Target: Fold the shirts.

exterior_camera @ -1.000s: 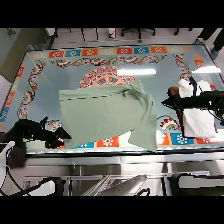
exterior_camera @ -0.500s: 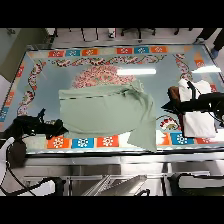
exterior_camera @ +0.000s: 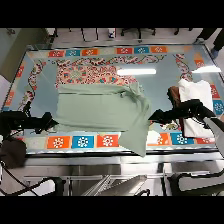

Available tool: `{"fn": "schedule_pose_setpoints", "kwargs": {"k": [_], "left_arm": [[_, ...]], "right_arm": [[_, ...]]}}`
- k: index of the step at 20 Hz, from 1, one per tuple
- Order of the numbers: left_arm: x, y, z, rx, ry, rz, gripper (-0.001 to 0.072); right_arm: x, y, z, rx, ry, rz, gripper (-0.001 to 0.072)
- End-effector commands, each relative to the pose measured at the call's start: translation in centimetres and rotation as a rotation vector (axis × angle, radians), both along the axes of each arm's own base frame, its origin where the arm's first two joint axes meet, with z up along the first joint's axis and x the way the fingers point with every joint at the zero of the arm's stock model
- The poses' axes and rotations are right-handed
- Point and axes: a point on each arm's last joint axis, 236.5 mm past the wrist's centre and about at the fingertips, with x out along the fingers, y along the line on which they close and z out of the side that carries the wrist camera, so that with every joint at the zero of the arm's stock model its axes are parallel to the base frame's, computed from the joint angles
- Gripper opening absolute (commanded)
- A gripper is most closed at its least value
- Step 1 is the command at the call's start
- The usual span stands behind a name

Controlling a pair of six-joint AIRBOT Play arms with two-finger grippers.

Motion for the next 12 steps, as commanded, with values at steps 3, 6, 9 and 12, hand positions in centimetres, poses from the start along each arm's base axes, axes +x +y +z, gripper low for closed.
{"fn": "schedule_pose_setpoints", "kwargs": {"k": [3, 6, 9, 12], "left_arm": [[0.0, 0.2, 0.2, 0.007, -0.01, -0.015, 0.0014], [1.0, -1.0, 2.2, -0.049, -0.068, -0.052, 0.0014], [5.4, -2.4, 15.0, -0.095, -0.393, -0.071, 0.0014], [4.3, -3.6, 36.0, 0.105, -0.888, -0.135, 0.0014]], "right_arm": [[-0.2, 3.2, -1.7, 0.018, 0.041, 0.015, 0.035], [2.3, 4.3, 1.1, 0.103, -0.052, -0.021, 0.0021], [6.0, 5.2, 12.9, 0.162, -0.325, 0.041, 0.002], [5.1, 4.9, 36.2, 0.08, -0.902, 0.061, 0.0019]]}}
